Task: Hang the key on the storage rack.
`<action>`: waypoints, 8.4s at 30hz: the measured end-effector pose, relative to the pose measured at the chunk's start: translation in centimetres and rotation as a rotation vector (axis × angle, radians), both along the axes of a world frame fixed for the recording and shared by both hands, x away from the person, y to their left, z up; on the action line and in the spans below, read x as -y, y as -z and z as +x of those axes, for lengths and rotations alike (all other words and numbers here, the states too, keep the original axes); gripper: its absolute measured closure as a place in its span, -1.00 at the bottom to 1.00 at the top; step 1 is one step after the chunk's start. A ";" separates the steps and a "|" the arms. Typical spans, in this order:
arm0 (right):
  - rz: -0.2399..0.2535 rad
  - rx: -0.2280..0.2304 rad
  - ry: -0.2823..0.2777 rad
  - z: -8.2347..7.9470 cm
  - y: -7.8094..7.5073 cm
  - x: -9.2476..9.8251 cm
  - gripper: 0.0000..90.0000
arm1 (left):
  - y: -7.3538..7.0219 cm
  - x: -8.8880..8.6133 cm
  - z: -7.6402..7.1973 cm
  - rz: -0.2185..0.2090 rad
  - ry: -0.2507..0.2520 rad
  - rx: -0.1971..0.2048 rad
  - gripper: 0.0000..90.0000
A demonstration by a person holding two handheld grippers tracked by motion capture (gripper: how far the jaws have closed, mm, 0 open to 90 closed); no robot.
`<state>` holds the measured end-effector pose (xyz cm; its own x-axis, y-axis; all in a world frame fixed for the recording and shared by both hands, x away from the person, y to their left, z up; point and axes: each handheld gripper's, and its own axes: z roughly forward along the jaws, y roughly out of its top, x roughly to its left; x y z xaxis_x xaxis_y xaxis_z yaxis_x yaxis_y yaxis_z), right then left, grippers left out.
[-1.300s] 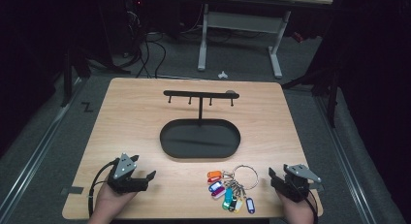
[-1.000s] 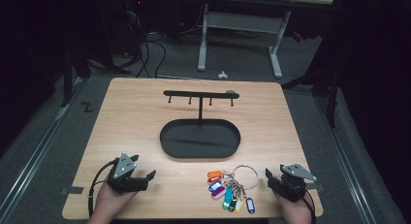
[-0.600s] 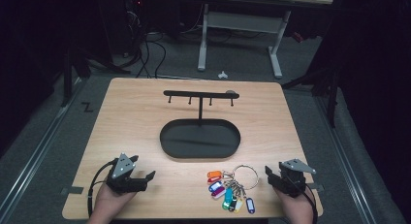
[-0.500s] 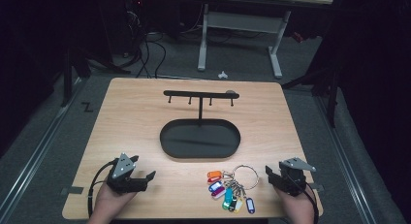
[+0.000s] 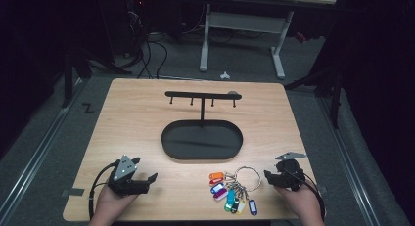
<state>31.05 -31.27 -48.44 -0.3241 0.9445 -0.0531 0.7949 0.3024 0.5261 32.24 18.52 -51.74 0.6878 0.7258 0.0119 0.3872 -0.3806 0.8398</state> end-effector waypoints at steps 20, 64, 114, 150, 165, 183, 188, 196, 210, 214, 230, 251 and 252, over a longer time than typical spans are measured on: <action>-0.102 -0.268 -0.052 2.6 -1.5 -1.5 0.01 | -0.1 -0.1 0.0 -0.002 0.008 -0.010 -0.66; -0.205 -0.441 -0.241 6.5 -1.3 -5.7 0.01 | -0.2 -0.2 0.1 -0.010 0.009 -0.012 -0.66; -0.221 -0.473 -0.358 9.1 0.3 -7.2 0.64 | -0.2 -0.2 0.1 -0.008 0.016 -0.016 -0.65; -0.224 -0.470 -0.377 8.8 0.3 -7.6 0.92 | -0.1 0.0 -0.1 -0.016 0.027 -0.026 -0.64; -0.204 -0.437 -0.365 8.7 -1.8 -8.7 0.93 | 0.0 -0.1 0.0 -0.009 0.024 -0.027 -0.64; -0.150 -0.333 -0.476 7.1 -10.1 -10.0 0.95 | 0.0 0.1 0.0 -0.004 0.030 -0.030 -0.64; -0.177 -0.304 -0.467 7.0 -12.5 -10.2 0.94 | -0.1 0.0 0.0 -0.005 0.032 -0.030 -0.64; -0.202 -0.259 -0.473 7.1 -15.3 -10.7 0.95 | -0.1 -0.1 -0.1 -0.010 0.029 -0.027 -0.64; -0.240 -0.200 -0.458 8.3 -19.0 -11.4 0.95 | -0.1 -0.2 0.0 -0.014 0.026 -0.026 -0.64; -0.237 -0.191 -0.451 8.9 -19.7 -11.6 0.95 | -0.1 -0.2 0.0 -0.013 0.027 -0.028 -0.64; -0.238 -0.188 -0.437 11.3 -20.9 -12.1 0.95 | -0.2 -0.7 -0.3 -0.017 0.017 -0.025 -0.64; -0.199 -0.200 -0.391 15.2 -19.9 -11.9 0.95 | -0.1 -1.0 -0.2 -0.020 0.013 -0.030 -0.64; -0.196 -0.199 -0.396 15.6 -19.8 -11.8 0.95 | -0.1 -1.0 -0.2 -0.020 0.013 -0.030 -0.64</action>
<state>46.66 -19.52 -28.60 -0.6788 0.7248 -0.1177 0.6781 0.6802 0.2785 32.08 19.54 -51.61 0.6968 0.7169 -0.0233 0.4073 -0.3687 0.8355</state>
